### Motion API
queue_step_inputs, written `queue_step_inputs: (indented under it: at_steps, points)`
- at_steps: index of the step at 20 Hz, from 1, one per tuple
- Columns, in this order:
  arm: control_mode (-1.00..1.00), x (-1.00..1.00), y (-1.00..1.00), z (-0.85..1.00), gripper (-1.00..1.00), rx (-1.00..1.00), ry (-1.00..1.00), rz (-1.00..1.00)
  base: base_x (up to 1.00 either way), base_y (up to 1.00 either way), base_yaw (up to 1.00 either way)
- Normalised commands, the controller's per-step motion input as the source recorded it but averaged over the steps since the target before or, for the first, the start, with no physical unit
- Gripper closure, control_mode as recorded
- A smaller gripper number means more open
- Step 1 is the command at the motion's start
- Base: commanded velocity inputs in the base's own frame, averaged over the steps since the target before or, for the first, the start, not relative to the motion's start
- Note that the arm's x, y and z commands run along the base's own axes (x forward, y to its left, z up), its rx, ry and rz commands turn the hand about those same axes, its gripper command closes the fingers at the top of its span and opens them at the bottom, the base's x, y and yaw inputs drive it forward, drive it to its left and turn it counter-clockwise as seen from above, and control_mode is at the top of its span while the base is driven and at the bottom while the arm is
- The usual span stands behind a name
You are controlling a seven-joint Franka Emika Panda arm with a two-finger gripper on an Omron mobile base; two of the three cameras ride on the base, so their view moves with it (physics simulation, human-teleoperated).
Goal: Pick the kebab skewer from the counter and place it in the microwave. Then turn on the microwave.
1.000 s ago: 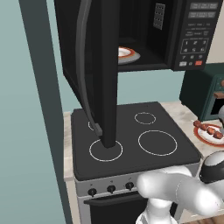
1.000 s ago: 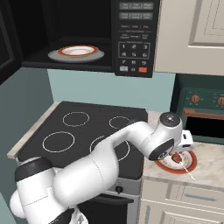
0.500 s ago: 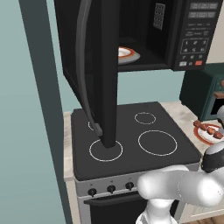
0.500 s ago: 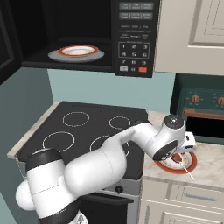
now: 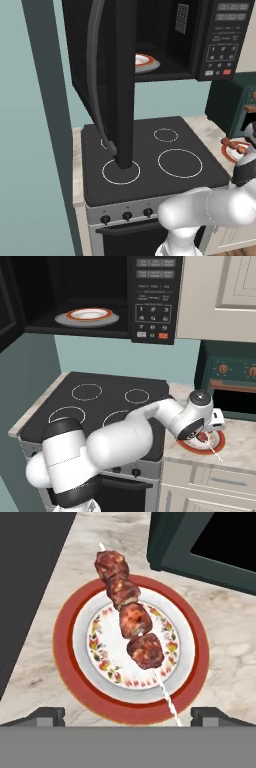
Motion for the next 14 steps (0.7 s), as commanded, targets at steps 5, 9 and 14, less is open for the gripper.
queue_step_inputs:
  at_steps: [5,9,14]
  points:
    - [-1.00,0.18,-0.14,-0.20,-1.00,0.00,0.01,0.00,0.00,0.00,0.00]
    - [-1.00,0.12,-0.14,-0.19,-1.00,0.00,0.00,0.01,0.00,0.00,0.00]
    - [-1.00,0.07,-0.14,-0.19,-1.00,0.00,0.01,0.02,0.00,0.00,0.00]
